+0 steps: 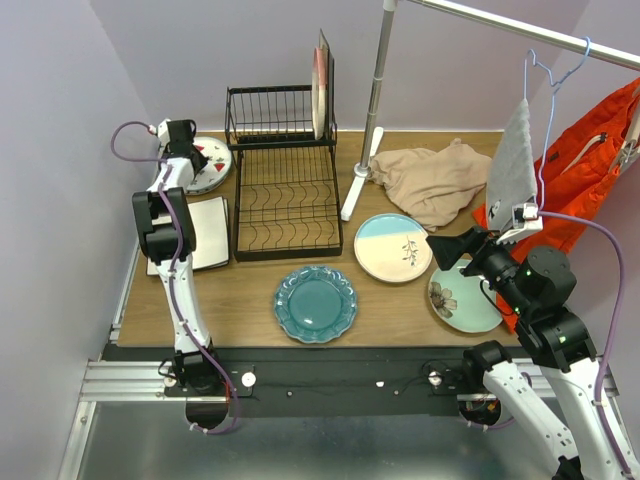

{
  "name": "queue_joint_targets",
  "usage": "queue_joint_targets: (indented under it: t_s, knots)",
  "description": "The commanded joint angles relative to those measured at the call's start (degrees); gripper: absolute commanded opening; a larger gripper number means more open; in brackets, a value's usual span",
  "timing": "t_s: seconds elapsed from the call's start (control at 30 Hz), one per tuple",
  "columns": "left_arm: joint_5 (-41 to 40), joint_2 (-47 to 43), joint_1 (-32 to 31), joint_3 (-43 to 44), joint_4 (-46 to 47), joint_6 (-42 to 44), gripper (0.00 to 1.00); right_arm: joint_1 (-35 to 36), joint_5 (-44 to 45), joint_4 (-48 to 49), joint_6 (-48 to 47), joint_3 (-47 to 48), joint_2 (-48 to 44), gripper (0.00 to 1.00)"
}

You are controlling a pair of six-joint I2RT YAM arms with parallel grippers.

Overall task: Unload the plates from the dish rack
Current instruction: Place the plate at the corner of the board.

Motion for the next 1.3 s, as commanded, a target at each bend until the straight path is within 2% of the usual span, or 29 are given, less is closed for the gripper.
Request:
queue_joint_targets:
  t_s: [0.0,0.4,1.27]
  knots:
    - [-7.0,-3.7,2.0,0.7,-5.3,-0.9,0.28,-0.1,1.2,1.2,-0.9,-0.4,-0.5,0.99]
    - [-12.4,-4.6,3.5,-1.6,-7.4,1.6,0.28,0.0,1.2,1.1,-1.0,0.0,-0.6,0.99]
    - [-17.3,-2.7,5.6,-0.1,-10.1,6.0,0.28,0.0,1.2,1.2,-0.9,0.0,-0.5,0.99]
